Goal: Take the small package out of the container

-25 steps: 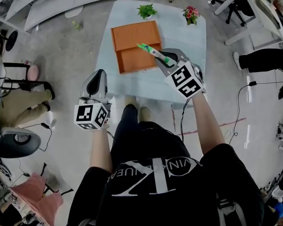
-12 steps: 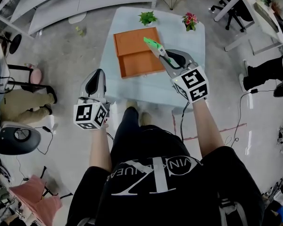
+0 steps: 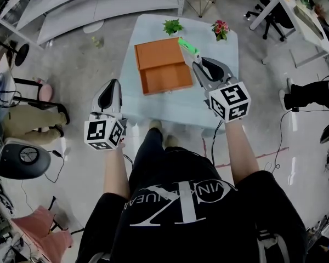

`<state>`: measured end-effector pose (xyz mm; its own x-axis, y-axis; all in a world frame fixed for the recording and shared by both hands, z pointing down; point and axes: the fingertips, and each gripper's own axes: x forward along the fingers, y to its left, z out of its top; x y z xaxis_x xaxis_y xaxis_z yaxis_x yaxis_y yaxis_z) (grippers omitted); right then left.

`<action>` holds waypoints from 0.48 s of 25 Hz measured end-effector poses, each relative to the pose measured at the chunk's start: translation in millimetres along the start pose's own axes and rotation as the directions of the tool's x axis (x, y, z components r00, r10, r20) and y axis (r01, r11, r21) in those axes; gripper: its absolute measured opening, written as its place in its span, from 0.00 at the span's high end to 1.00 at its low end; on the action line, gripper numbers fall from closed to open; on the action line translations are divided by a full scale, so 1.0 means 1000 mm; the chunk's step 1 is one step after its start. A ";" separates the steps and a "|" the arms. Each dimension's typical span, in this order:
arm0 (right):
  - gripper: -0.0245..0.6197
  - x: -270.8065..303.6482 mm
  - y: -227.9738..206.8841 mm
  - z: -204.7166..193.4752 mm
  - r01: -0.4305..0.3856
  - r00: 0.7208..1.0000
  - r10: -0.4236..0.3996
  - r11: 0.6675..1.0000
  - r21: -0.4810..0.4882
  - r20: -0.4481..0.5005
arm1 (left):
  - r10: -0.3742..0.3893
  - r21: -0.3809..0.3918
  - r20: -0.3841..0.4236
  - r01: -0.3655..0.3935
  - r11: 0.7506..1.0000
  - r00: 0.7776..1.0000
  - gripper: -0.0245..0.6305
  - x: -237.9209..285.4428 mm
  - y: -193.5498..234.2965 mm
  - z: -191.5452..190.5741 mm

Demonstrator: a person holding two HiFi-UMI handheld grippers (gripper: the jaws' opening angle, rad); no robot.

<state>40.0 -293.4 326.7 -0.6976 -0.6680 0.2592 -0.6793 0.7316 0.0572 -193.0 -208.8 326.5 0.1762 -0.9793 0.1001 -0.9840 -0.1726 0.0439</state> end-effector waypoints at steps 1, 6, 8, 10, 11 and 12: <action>0.83 -0.002 -0.002 0.002 0.006 1.000 -0.006 1.000 0.008 0.008 | 0.003 0.002 0.001 -0.003 1.000 1.000 0.96 0.000 0.001 0.002; 0.83 -0.009 -0.008 0.009 0.035 0.998 -0.036 0.999 0.033 0.047 | 0.021 0.011 0.008 -0.021 1.000 1.000 0.96 -0.001 0.007 0.011; 0.83 -0.011 -0.010 0.012 0.043 0.997 -0.045 0.998 0.044 0.063 | 0.026 0.016 0.012 -0.026 1.000 1.000 0.96 -0.002 0.010 0.013; 0.83 -0.013 -0.012 0.014 0.050 0.996 -0.054 0.997 0.056 0.076 | 0.032 0.021 0.014 -0.032 0.999 0.999 0.96 -0.003 0.014 0.016; 0.83 -0.013 -0.013 0.015 0.054 0.995 -0.059 0.997 0.061 0.081 | 0.035 0.024 0.015 -0.035 0.999 0.999 0.96 -0.004 0.016 0.017; 0.83 -0.014 -0.014 0.016 0.059 0.994 -0.064 0.996 0.066 0.084 | 0.037 0.027 0.017 -0.038 0.999 0.999 0.96 -0.004 0.017 0.019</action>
<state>55.8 -296.9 306.7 -0.6692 -0.7227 0.1728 -0.7326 0.6806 0.0090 -211.5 -209.6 308.1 0.1391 -0.9866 0.0849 -0.9903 -0.1385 0.0133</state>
